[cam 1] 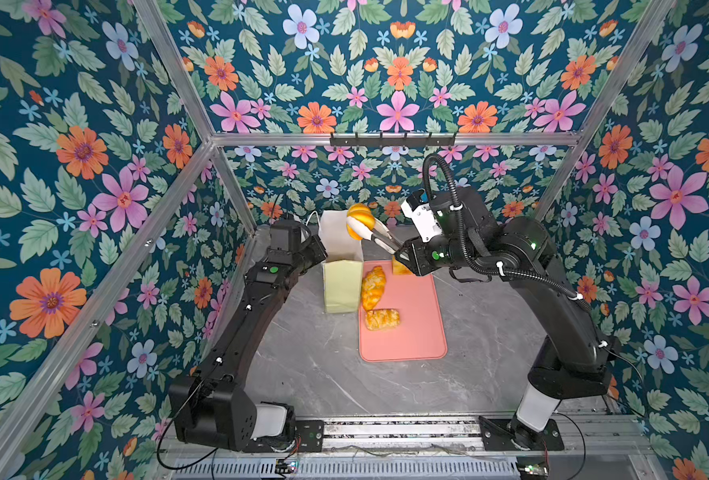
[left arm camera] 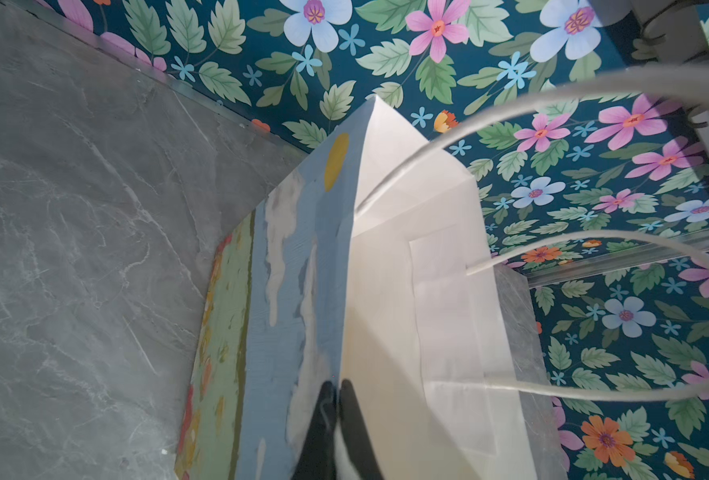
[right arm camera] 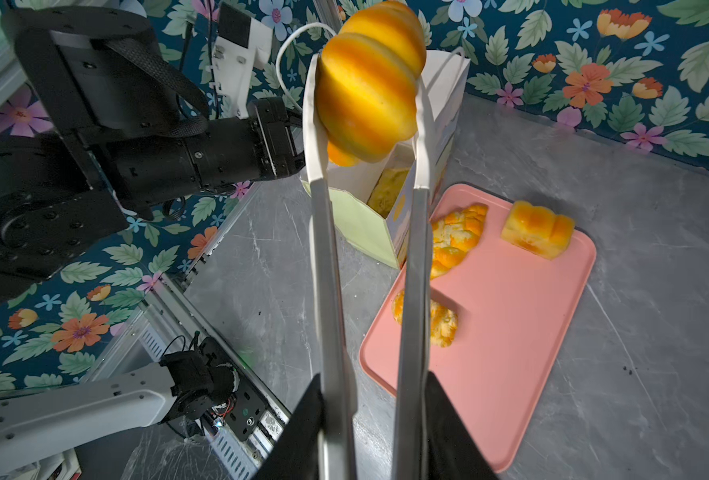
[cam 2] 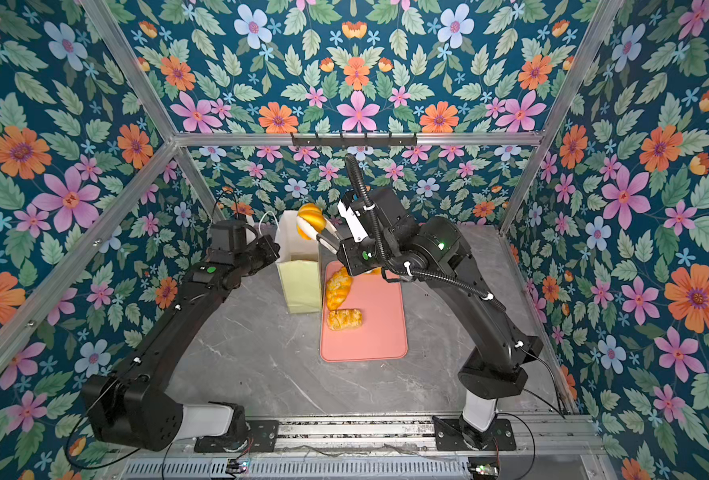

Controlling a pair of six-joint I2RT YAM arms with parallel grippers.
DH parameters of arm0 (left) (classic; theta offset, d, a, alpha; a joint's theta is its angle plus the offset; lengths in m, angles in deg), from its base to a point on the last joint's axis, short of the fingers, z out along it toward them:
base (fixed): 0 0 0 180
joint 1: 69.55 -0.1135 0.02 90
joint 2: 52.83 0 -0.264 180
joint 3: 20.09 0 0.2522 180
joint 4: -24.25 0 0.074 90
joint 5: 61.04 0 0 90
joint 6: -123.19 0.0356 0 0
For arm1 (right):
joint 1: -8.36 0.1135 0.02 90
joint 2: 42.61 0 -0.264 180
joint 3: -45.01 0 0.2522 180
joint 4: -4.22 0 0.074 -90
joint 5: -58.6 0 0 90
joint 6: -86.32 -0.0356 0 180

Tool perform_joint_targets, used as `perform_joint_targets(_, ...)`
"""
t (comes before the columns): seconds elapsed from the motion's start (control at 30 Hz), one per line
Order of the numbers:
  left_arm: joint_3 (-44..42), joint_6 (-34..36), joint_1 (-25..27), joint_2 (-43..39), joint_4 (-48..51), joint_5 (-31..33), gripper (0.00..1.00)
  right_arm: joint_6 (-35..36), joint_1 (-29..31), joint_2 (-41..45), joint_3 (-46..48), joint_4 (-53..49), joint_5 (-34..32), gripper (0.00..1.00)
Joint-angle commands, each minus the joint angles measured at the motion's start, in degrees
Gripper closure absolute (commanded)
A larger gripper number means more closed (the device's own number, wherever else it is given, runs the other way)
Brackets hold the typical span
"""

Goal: Place the fake bread into the paper bag
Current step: 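Carry the striped bun with the tongs to the paper bag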

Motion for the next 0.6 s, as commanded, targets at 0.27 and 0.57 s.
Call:
perform_joint_targets(0.27,-0.37,-1.19,0.25,-1.44,-1.44,2.21,1.00,-3.60,1.32,-4.77,-1.66,6.55,2.15,0.66)
perform_joint_targets(0.57,-1.08,-1.45,0.42,-1.89,-1.56,2.40,1.00,-5.04,1.35,-10.56,-4.26,7.73,2.76,0.66)
